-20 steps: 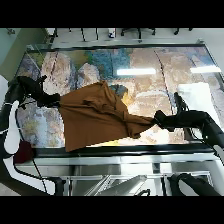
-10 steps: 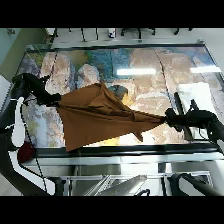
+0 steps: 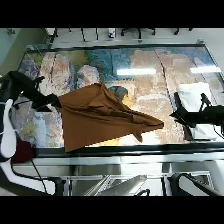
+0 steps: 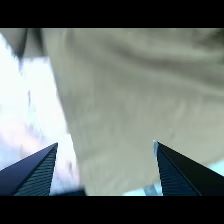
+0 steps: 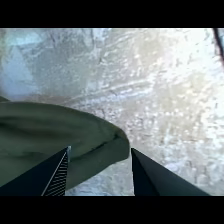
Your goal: Fold the shirts.
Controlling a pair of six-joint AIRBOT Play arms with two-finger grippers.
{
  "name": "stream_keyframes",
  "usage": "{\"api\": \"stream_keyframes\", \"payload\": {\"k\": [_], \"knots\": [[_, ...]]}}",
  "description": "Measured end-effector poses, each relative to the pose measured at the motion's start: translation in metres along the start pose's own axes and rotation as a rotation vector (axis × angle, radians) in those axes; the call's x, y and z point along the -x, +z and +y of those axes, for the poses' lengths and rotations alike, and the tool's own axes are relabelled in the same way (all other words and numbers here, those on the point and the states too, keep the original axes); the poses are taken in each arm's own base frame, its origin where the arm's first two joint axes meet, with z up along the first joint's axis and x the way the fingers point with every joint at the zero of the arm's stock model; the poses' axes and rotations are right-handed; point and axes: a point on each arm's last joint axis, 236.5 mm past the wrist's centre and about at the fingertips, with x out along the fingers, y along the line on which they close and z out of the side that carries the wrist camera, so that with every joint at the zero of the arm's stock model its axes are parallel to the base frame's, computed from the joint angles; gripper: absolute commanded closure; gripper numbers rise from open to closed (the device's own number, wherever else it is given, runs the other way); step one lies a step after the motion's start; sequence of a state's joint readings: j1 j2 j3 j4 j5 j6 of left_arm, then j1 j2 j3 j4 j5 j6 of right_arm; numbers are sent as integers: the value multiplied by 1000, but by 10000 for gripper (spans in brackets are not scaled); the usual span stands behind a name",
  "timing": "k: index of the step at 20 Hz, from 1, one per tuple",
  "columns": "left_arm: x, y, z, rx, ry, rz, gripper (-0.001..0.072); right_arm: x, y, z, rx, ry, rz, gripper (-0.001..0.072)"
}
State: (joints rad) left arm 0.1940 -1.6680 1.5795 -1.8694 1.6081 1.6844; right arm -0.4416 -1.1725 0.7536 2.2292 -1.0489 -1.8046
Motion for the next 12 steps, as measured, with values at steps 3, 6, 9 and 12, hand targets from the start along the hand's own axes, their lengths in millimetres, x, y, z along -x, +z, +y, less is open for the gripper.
{"api": "stream_keyframes", "payload": {"k": [3, 6, 9, 12], "knots": [[-9, -54, 14, 82, -19, 38, 44, -8, -6, -20, 44, -17, 66, 273], [-40, -114, 19, 153, -52, 104, 44, -22, -18, -33, 73, -8, 149, 274], [-74, -157, 15, 195, -89, 124, 44, -32, -27, -40, 87, 6, 208, 274], [-104, -175, 5, 240, -151, 101, 45, -36, -32, -39, 99, 27, 234, 274]]}}
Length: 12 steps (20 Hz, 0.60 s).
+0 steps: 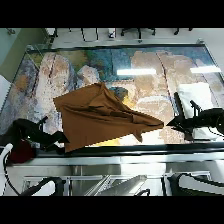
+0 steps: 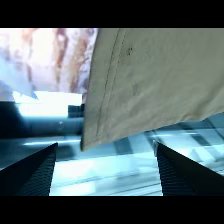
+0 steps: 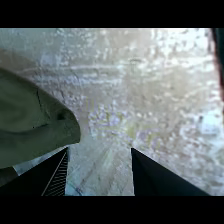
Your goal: Fold the shirts.
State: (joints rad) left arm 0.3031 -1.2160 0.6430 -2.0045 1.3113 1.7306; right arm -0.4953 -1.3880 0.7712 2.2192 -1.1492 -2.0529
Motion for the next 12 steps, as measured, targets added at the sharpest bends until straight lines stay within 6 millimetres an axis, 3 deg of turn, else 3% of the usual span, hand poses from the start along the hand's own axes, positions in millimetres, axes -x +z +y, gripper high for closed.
{"api": "stream_keyframes", "payload": {"k": [2, 3, 5, 6, 7, 12], "knots": [[-15, -5, -9, 21, -65, 6, 45, -1, -1, 1, 4, 8, 7, 274], [-21, -8, -14, 29, -92, 21, 125, -2, -2, 1, 7, 11, 11, 274], [-32, -7, -20, 36, -124, 43, 375, -2, -2, 1, 11, 13, 13, 274], [-37, -4, -20, 34, -126, 46, 589, -3, -2, 2, 10, 16, 13, 274], [-39, 1, -21, 25, -121, 43, 687, -3, -2, 2, 12, 19, 14, 274], [-21, 35, -31, -47, -100, -63, 687, -8, -4, 4, 51, 28, 29, 273]]}}
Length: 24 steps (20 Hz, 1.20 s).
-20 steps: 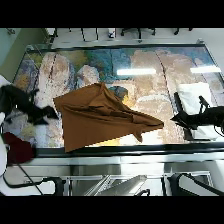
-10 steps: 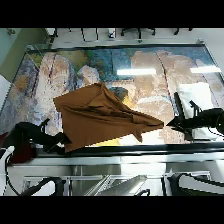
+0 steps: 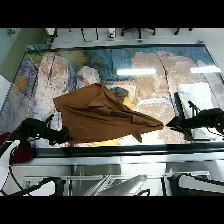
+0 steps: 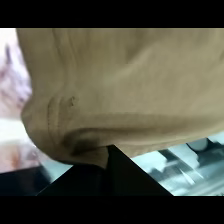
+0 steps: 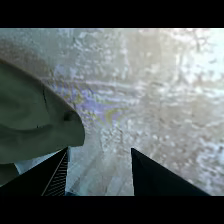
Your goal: Fold the shirts.
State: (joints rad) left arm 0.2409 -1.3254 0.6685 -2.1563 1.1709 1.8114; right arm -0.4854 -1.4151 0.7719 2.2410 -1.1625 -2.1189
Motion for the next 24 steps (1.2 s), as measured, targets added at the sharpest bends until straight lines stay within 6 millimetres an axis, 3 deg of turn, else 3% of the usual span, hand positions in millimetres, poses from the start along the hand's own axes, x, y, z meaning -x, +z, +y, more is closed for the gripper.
{"api": "stream_keyframes", "payload": {"k": [6, 9, 14, 15, 16, 18, 19, 20, 24], "knots": [[35, 17, -19, -42, -28, -55, 687, -30, -10, 16, 56, 38, 82, 274], [43, 20, -22, -49, -34, -66, 687, -43, -26, 27, 96, 56, 161, 282], [46, 23, -23, -53, -36, -74, 687, -49, -33, 35, 122, 75, 194, 283], [47, 23, -23, -53, -36, -75, 687, -49, -34, 35, 128, 77, 196, 321], [47, 24, -23, -53, -36, -77, 687, -49, -34, 35, 137, 75, 197, 441], [47, 24, -23, -53, -35, -80, 687, -50, -36, 32, 159, 65, 208, 467], [47, 24, -23, -52, -36, -80, 687, -50, -39, 32, 168, 68, 217, 604], [47, 25, -23, -53, -35, -81, 687, -49, -41, 29, 179, 57, 227, 690], [55, 27, -30, -72, -40, -97, 688, -45, -41, 39, 201, 91, 232, 691]]}}
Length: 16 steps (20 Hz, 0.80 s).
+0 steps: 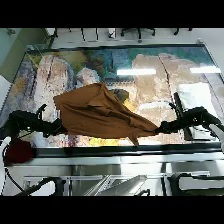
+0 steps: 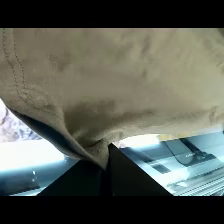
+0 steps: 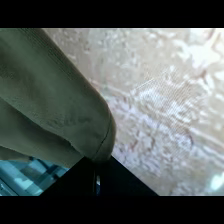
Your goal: Fold the shirts.
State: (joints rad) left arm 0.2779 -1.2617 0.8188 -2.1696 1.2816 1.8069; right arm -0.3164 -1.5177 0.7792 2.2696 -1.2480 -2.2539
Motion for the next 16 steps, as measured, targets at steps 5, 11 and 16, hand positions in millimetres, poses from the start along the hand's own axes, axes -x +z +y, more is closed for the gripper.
{"api": "stream_keyframes", "payload": {"k": [5, 11, 16], "knots": [[118, 43, -105, -241, -105, -326, 688, 111, 75, 150, 234, 318, -348, 691], [416, -40, -308, -703, -229, -1166, 688, 378, 7, 407, 949, 210, -1117, 691], [518, -144, -354, -817, -243, -1522, 688, 468, -111, 498, 1194, -68, -1569, 691]]}}
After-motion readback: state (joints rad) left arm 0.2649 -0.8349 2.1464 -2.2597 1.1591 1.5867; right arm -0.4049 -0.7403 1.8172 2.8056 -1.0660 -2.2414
